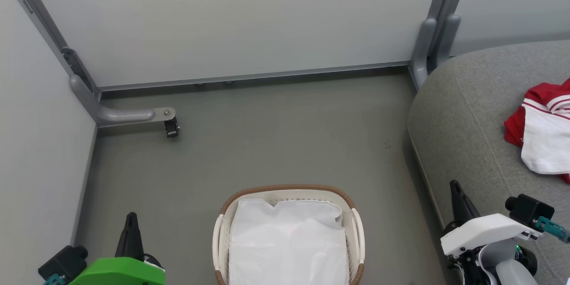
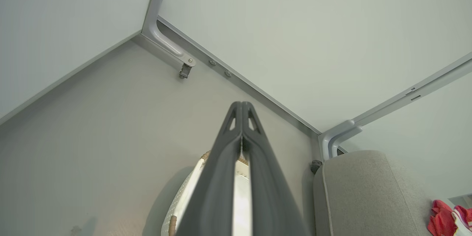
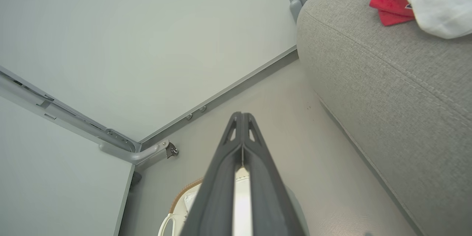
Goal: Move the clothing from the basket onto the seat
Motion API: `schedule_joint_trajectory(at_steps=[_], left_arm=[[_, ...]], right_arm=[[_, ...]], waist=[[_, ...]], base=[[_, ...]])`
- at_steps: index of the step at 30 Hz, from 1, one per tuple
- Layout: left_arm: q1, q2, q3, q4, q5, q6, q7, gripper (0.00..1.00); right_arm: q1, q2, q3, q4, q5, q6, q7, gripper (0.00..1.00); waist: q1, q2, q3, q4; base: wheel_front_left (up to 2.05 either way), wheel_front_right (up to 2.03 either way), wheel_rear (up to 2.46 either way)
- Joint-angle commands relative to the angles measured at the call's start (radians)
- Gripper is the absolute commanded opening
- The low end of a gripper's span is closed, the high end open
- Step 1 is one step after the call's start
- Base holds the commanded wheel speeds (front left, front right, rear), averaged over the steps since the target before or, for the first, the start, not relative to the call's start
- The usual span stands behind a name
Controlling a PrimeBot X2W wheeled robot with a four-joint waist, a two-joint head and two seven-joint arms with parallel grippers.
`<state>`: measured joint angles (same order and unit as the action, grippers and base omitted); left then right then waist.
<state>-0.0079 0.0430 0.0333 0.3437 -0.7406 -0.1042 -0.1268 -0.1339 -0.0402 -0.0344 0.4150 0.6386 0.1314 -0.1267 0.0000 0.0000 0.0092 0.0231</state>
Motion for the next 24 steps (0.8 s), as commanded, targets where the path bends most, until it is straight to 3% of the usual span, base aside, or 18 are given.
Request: schedule_joint_trajectory(at_steps=[1,24], left_arm=[[-0.031,0.005,0.008,-0.019,-0.033,-0.003,0.009,0.00],[-0.060,0.007,0.033,-0.048,-0.321,-0.012,0.089,0.00]], right_arm=[[-0.007,-0.005,-0.007,-0.022,0.039,0.000,0.009,0.00],[0.006,-0.008,-0.033,-0.075,0.359,-0.001,0.090,0.00]], waist=[[0.0000,0.0000,0.000,0.000],[0.0000,0.0000,-0.002,-0.006]], base=[[0.00,0.00,0.00],[0.00,0.00,0.00]])
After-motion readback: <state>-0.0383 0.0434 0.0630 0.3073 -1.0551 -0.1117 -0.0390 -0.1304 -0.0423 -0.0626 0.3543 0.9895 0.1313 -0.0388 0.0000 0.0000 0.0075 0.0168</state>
